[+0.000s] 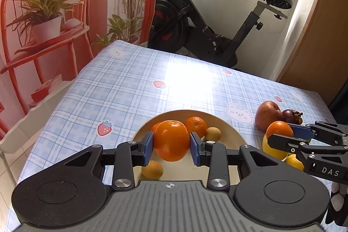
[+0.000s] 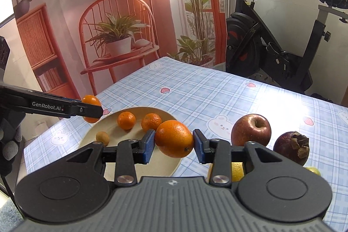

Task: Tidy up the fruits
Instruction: 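Carry both held mandarins over the cream plate, then lower both mandarins onto the plate and open both grippers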

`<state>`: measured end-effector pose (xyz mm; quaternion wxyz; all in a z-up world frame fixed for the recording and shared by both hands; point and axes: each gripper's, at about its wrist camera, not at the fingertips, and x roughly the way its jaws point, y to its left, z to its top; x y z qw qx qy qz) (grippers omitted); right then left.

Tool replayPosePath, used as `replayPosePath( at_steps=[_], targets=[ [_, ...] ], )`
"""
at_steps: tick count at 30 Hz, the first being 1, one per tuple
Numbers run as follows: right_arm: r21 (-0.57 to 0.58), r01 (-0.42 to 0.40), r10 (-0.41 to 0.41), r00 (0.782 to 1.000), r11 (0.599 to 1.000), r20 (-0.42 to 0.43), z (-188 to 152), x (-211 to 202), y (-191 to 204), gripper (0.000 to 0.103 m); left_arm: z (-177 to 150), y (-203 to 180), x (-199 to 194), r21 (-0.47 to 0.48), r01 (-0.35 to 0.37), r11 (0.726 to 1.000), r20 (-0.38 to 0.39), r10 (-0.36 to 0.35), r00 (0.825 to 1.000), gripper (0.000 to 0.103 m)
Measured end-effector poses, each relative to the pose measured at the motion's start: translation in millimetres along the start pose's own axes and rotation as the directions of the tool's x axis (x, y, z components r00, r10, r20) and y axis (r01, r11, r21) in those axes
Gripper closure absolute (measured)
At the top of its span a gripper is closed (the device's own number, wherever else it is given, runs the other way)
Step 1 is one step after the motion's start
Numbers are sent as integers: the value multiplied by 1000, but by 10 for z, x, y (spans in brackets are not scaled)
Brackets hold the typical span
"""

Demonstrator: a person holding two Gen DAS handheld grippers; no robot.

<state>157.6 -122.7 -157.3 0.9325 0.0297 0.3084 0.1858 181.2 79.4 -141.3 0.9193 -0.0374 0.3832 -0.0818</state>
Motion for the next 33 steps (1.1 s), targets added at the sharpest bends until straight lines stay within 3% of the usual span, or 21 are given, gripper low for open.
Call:
replayPosePath(
  at_steps=[14, 33],
  targets=[
    [-72, -25, 19, 996, 997, -86, -8, 552, 166, 62, -98, 45, 336, 111, -20, 994, -65, 27, 998, 66],
    [-121, -22, 2, 987, 992, -160, -70, 841, 164, 62, -134, 125, 443, 117, -12, 993, -84, 22, 996, 65]
  ],
)
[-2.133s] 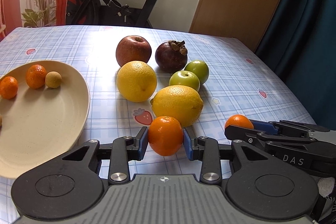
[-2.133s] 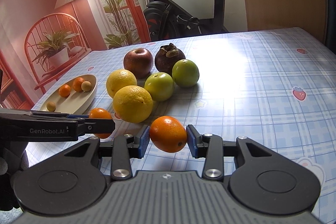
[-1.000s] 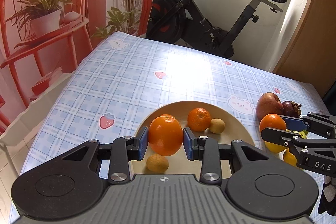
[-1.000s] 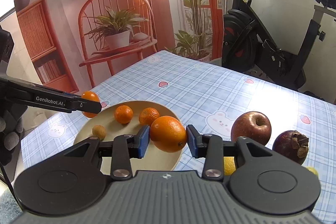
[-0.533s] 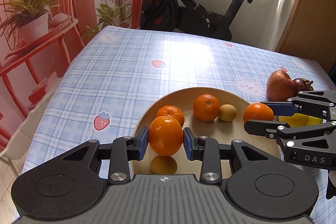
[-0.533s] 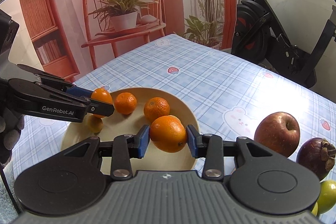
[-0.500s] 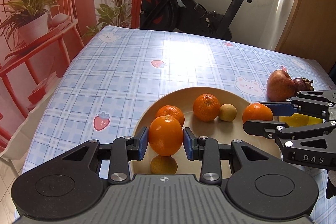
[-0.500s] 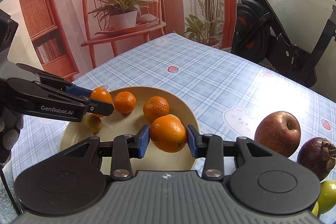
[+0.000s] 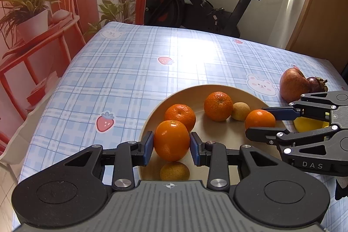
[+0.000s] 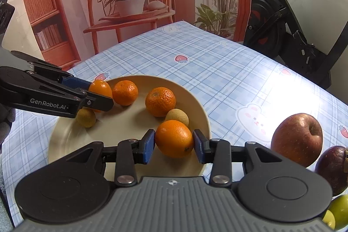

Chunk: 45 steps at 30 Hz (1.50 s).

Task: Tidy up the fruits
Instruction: 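Lower both mandarins onto the plate and open both grippers, then move both grippers back toward the lemons beside the apples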

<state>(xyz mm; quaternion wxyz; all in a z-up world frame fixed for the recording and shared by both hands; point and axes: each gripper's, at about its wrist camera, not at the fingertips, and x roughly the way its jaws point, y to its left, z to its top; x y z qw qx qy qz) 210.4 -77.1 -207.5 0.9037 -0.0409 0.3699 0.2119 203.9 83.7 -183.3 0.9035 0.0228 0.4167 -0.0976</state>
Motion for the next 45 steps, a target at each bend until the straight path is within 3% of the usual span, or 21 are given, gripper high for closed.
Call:
replayPosePath(
  at_steps=[19, 20, 32, 39, 45],
  targets=[
    [-46, 8, -8, 1000, 999, 10, 73, 141, 72, 62, 41, 52, -30, -38, 28, 999, 59, -26, 998, 61],
    [-45, 10, -10, 1000, 999, 10, 72, 136, 71, 62, 44, 54, -44, -41, 30, 999, 66, -27, 997, 58],
    [-24, 43, -42, 998, 999, 50, 62, -136, 71, 57, 29, -86, -271, -40, 15, 999, 125, -10, 992, 57],
    [30, 55, -58, 992, 998, 109, 27, -414, 20, 57, 41, -155, -420, -60, 2, 998, 156, 7, 988, 57],
    [152, 53, -74, 988, 987, 138, -52, -667, -133, 57, 49, -243, -472, -66, -13, 998, 143, 22, 990, 57]
  ],
)
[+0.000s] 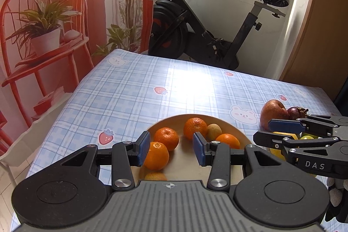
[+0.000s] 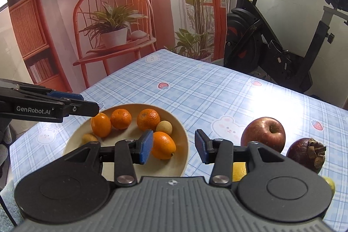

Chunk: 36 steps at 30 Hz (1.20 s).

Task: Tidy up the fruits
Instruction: 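Move both grippers back toward the lemons beside the apples, then grasp a lemon with the right gripper while the left gripper grasps another lemon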

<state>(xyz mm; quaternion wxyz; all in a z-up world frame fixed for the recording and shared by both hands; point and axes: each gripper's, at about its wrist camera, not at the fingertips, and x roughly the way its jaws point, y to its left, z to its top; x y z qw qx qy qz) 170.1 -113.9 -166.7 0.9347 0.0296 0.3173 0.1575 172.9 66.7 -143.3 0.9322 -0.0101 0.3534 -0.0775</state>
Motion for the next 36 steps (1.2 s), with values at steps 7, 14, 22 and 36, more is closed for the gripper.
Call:
replayPosePath(
  at_steps=[7, 14, 22, 36],
  targets=[
    [80, 40, -44, 998, 996, 47, -88, -375, -291, 57, 9, -104, -78, -5, 16, 1000, 0, -16, 1000, 57],
    [85, 82, -87, 994, 993, 62, -274, -713, -548, 57, 5, -385, -129, 16, 75, 997, 10, -75, 997, 56],
    [104, 123, -131, 989, 987, 73, -529, -938, -707, 56, -47, -819, -74, 67, 155, 986, -3, -155, 988, 49],
    [1, 113, -113, 992, 994, 62, -881, -939, -520, 39, -91, -1126, 109, 117, 201, 973, -59, -195, 979, 47]
  ],
)
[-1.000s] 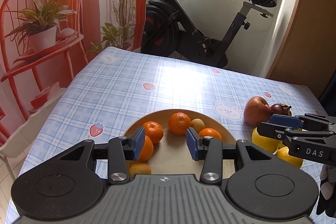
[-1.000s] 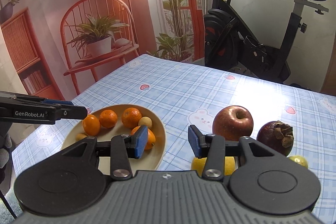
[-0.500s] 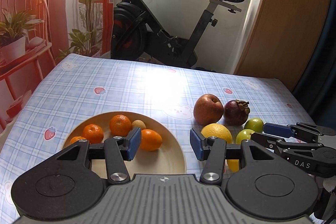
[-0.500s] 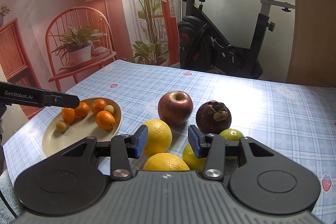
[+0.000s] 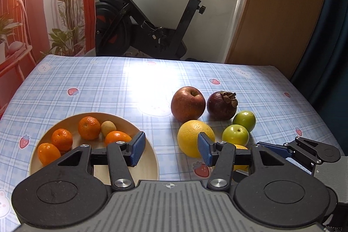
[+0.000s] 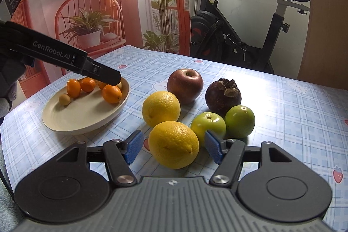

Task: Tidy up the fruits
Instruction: 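Grasp a lemon with the right gripper while the left gripper grasps another lemon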

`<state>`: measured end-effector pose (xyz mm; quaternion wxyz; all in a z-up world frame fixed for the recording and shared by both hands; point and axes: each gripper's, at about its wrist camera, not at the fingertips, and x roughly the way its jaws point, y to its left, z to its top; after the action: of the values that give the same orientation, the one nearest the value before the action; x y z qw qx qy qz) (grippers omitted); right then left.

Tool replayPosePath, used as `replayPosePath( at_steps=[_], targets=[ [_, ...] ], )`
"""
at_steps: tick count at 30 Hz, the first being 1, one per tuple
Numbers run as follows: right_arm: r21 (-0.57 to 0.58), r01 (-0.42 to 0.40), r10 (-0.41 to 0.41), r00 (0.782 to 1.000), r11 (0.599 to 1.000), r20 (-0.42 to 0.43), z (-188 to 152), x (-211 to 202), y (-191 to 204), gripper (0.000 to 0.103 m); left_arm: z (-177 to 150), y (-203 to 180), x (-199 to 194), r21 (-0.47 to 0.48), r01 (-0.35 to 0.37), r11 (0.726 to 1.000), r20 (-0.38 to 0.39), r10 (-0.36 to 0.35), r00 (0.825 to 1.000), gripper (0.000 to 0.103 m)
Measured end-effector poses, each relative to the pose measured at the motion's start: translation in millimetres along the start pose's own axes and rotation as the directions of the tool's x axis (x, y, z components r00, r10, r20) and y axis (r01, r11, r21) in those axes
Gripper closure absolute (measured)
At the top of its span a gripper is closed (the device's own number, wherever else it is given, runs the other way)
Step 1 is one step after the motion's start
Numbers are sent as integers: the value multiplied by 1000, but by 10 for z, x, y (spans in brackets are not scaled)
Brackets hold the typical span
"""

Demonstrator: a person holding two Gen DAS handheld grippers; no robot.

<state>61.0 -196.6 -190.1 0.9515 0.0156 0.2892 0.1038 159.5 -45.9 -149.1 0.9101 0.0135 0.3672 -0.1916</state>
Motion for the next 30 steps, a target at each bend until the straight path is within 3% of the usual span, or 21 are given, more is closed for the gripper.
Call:
replayPosePath(
  at_steps=[6, 10, 18, 21, 30],
  targets=[
    [-41, 2, -2, 1000, 999, 0, -1, 25, 44, 45, -14, -27, 65, -2, 17, 1000, -22, -18, 1000, 48],
    [-64, 24, -25, 999, 998, -26, -8, 76, 35, 56, -3, -62, 90, 7, 39, 999, -29, -39, 999, 48],
    [22, -22, 22, 999, 1000, -28, -98, -47, -186, 62, -5, -106, 236, -17, 110, 994, -51, -111, 992, 54],
    [50, -32, 33, 999, 998, -28, -104, -89, -239, 67, -21, -139, 354, -54, 148, 988, -76, -152, 985, 55],
    [81, -36, 38, 999, 996, -29, -123, -114, -278, 67, -7, -272, 609, -141, 240, 960, -126, -258, 958, 57]
  ],
)
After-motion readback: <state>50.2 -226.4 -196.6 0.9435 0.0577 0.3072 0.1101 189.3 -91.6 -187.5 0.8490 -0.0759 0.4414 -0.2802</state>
